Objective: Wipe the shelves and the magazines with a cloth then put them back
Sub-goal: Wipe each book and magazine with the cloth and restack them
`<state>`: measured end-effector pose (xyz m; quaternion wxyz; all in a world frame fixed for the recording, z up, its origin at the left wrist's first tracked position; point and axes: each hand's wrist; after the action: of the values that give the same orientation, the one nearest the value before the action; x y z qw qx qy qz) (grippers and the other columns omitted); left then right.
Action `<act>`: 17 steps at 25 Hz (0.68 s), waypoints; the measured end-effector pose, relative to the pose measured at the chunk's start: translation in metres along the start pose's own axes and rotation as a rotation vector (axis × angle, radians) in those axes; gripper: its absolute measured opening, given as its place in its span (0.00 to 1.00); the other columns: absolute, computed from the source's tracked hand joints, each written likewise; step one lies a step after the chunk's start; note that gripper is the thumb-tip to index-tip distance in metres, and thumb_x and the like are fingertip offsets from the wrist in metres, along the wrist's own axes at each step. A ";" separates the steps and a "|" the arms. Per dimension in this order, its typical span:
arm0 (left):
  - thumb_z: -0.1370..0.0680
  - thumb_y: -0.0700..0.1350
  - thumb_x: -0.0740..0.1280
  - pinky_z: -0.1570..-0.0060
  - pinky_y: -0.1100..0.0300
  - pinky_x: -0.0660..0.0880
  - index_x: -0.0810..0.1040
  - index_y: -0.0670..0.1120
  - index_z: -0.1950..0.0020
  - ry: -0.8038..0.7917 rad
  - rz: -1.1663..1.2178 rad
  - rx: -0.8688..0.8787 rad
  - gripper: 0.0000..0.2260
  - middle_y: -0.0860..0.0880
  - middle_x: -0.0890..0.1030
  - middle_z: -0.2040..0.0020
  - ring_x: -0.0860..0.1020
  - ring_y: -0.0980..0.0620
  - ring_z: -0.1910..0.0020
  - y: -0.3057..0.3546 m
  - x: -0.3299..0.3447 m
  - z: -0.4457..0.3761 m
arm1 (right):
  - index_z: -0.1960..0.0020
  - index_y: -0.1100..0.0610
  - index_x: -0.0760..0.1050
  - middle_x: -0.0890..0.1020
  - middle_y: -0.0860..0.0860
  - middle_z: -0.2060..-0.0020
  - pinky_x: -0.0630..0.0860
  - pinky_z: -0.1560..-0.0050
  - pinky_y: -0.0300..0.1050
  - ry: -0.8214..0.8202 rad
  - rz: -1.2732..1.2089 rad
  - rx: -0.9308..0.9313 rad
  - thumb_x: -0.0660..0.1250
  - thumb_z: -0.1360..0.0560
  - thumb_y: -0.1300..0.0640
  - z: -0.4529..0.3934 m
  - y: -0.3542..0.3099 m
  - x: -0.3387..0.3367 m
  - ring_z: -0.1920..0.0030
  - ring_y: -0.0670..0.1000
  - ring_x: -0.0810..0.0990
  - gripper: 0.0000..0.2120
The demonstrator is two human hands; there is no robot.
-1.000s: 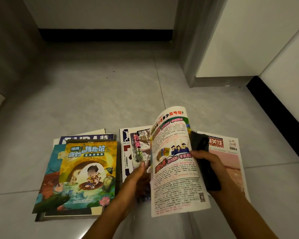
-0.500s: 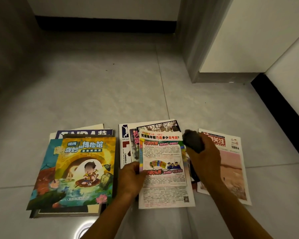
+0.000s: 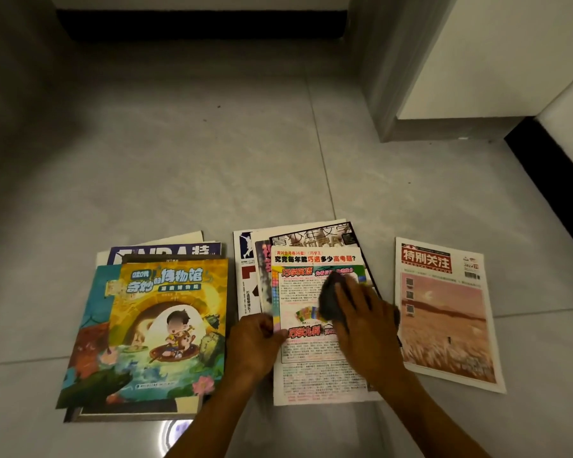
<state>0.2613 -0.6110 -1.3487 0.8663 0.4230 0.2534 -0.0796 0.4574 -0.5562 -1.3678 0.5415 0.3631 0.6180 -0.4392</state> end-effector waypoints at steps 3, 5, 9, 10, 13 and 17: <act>0.28 0.43 0.75 0.50 0.51 0.80 0.77 0.49 0.63 -0.008 0.045 -0.032 0.08 0.50 0.83 0.52 0.82 0.49 0.53 -0.001 0.001 -0.002 | 0.31 0.55 0.68 0.74 0.57 0.35 0.74 0.43 0.62 0.006 -0.115 0.128 0.79 0.38 0.53 -0.002 -0.029 0.010 0.39 0.63 0.75 0.38; 0.29 0.43 0.75 0.49 0.48 0.80 0.77 0.50 0.64 -0.012 0.057 -0.035 0.08 0.50 0.83 0.52 0.82 0.49 0.53 -0.003 0.002 -0.003 | 0.33 0.52 0.68 0.77 0.54 0.37 0.74 0.42 0.59 0.015 -0.099 -0.152 0.81 0.42 0.54 0.014 -0.040 0.016 0.40 0.59 0.76 0.40; 0.29 0.43 0.75 0.52 0.50 0.81 0.75 0.48 0.65 -0.016 0.074 -0.039 0.10 0.52 0.83 0.56 0.82 0.51 0.57 -0.004 0.001 -0.005 | 0.34 0.51 0.71 0.73 0.54 0.33 0.71 0.39 0.63 0.070 -0.053 -0.103 0.73 0.31 0.52 -0.013 0.002 0.011 0.36 0.61 0.74 0.27; 0.29 0.43 0.75 0.53 0.51 0.81 0.76 0.48 0.65 -0.015 0.072 -0.038 0.09 0.52 0.83 0.56 0.81 0.52 0.57 -0.004 0.001 -0.005 | 0.32 0.52 0.71 0.72 0.55 0.31 0.70 0.38 0.65 0.092 -0.090 0.043 0.67 0.27 0.48 -0.019 0.001 0.010 0.35 0.62 0.72 0.23; 0.28 0.43 0.74 0.54 0.52 0.81 0.77 0.47 0.64 -0.021 0.085 -0.042 0.08 0.52 0.83 0.58 0.81 0.53 0.59 -0.004 0.000 -0.005 | 0.29 0.51 0.68 0.67 0.56 0.28 0.66 0.34 0.65 0.104 -0.077 0.068 0.51 0.23 0.37 -0.007 -0.044 0.014 0.30 0.62 0.66 0.29; 0.28 0.42 0.74 0.54 0.53 0.80 0.75 0.47 0.65 -0.041 0.111 -0.035 0.09 0.52 0.83 0.57 0.81 0.54 0.59 -0.002 -0.002 -0.004 | 0.30 0.48 0.69 0.69 0.52 0.28 0.71 0.39 0.65 0.033 -0.039 -0.416 0.67 0.27 0.47 -0.017 -0.020 0.019 0.31 0.59 0.68 0.26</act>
<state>0.2573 -0.6101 -1.3511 0.8816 0.4196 0.2132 -0.0353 0.4303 -0.5475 -1.3837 0.5862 0.2385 0.7110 -0.3064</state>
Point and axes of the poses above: each hand's wrist, its own z-axis away from the middle knuckle, its own x-axis out of the palm, y = z × x
